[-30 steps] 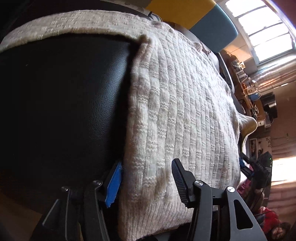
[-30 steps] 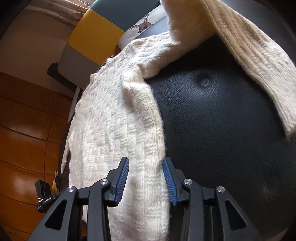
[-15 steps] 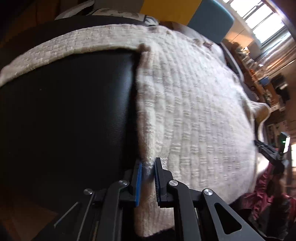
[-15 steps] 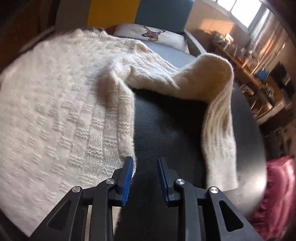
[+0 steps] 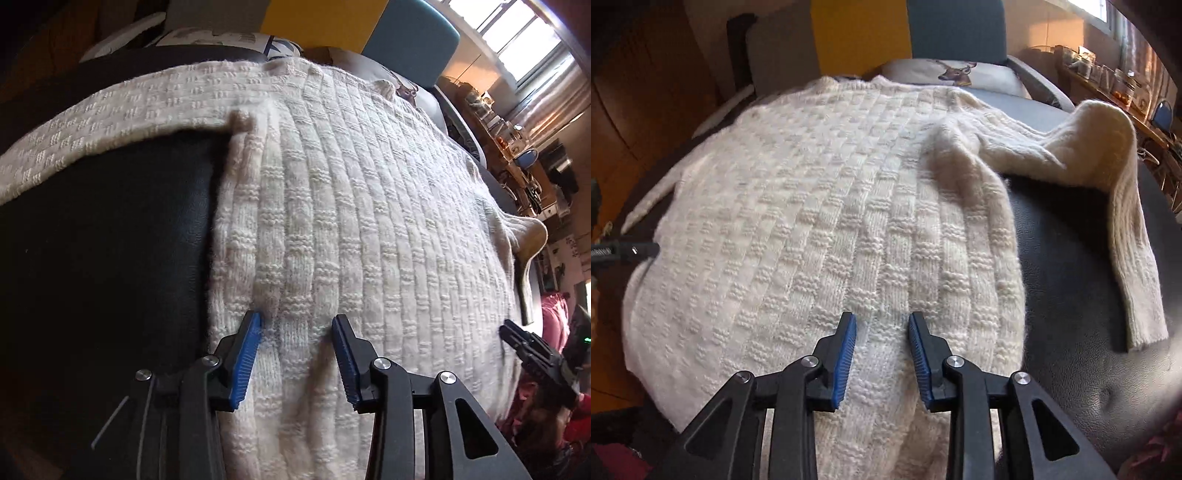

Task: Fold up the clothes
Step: 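Move the right gripper to the cuff of the folded-over sleeve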

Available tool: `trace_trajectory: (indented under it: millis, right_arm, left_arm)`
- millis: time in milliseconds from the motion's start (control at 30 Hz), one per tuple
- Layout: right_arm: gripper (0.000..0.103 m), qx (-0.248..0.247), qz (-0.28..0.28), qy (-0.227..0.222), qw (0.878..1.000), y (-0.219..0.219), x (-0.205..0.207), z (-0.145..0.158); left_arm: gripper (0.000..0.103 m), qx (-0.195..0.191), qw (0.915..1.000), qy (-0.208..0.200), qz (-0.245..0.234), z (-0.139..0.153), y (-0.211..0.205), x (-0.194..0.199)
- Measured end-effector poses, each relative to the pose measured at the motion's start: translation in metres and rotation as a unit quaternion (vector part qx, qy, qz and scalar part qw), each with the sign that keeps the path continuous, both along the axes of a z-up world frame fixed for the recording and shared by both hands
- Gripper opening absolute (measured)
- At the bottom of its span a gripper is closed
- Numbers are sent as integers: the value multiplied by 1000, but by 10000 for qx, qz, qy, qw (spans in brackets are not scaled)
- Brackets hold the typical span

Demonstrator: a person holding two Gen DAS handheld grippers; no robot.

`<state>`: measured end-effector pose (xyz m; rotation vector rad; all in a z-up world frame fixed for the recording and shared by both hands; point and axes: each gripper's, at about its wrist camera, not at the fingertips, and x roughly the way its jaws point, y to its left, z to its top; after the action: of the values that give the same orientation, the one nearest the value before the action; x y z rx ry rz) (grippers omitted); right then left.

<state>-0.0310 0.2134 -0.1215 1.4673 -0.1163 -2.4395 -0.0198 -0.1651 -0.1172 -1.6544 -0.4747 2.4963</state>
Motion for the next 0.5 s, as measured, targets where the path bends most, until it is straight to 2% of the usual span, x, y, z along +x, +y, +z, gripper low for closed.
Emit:
trace_trajectory:
  millis: [100,200,300,367,433,467,500]
  right_arm:
    - [29,-656,-286,-84,9974,22,2,2]
    - [29,-1115,-918,144,9894,62,11,17]
    - [30,-1877,-1756,414,9655,126,32,31]
    - [32,-2106,-2359,510,9473,167,47,36]
    - [37,-1412,-2860,578,9460,191,58,47]
    - [39,-828,-2909,668,9508,192,61,53]
    - [39,-442,-2814,748,9556,191,62,57]
  left_arm:
    - [41,154,9997,-22,198,4,-7,4]
    - [42,354,9987,-23,365,15,-3,1]
    - [46,474,9988,38,139,23,29,-13]
    - [48,482,9986,53,-201,24,61,-24]
    - [49,489,9973,68,-540,26,92,-35]
    - [49,522,9962,54,-701,26,108,-39]
    - [49,569,9947,31,-858,24,123,-42]
